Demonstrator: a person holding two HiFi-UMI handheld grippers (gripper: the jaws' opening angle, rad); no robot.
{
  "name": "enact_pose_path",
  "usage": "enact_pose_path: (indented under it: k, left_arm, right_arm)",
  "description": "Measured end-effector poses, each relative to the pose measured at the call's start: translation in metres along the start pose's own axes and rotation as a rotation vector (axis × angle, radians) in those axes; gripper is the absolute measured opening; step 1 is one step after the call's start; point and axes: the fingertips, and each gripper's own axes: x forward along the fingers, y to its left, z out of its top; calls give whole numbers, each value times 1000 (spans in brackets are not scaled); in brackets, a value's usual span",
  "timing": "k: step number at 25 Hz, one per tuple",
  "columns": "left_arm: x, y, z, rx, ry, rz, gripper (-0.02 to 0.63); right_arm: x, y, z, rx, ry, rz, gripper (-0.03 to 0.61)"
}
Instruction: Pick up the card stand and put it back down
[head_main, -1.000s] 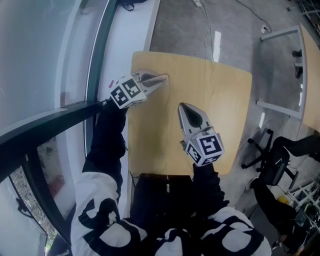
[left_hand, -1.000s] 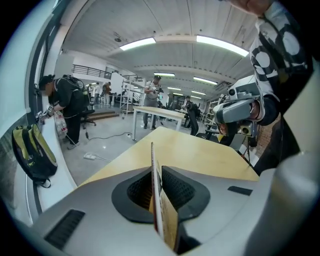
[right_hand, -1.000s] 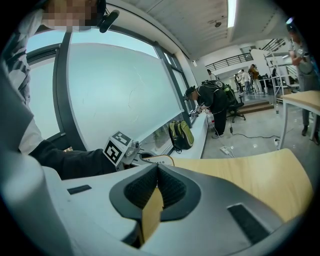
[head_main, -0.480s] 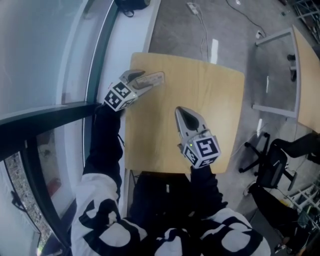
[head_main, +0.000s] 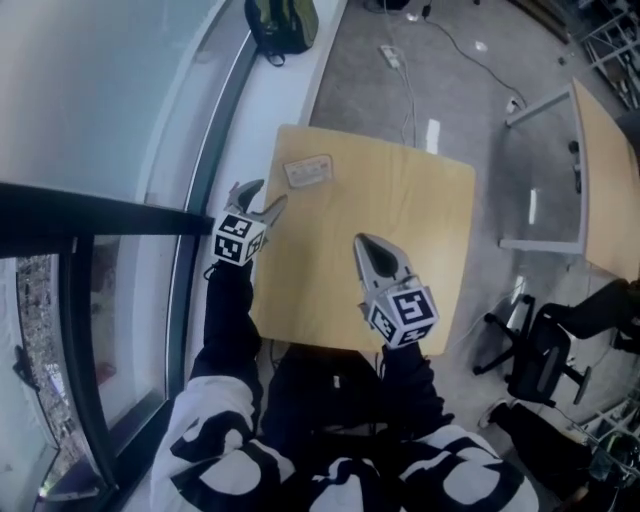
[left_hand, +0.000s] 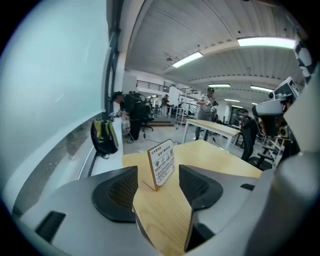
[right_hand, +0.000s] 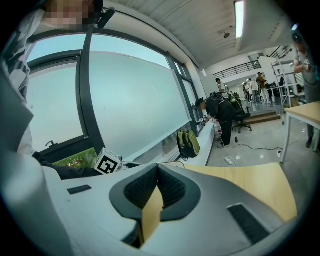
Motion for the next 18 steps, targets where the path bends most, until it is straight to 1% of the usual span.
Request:
enact_pose_path:
  k: [2, 4, 8, 12, 16, 18]
  left_arm:
    - [-23, -6, 3, -50, -43, 47, 258]
    - [-45, -19, 13, -91, -92, 65, 258]
    - [-87, -48, 46, -125, -193, 90, 258]
    - [-129, -76, 82, -114, -300, 124, 249]
    - [-178, -111, 109, -57, -364, 215, 240]
    - [-200, -129, 122, -41, -399, 248, 237]
  right_arm:
    - [-9, 10, 2, -17, -11, 18, 12]
    - [-18, 22, 3, -36, -21, 39, 12]
    - [-30, 45, 10, -76, -43, 61, 12]
    - [-41, 65, 24, -113, -87, 80, 12]
    - [-71, 81, 41, -143, -132, 93, 12]
    - [-85, 86, 49, -155, -161, 92, 12]
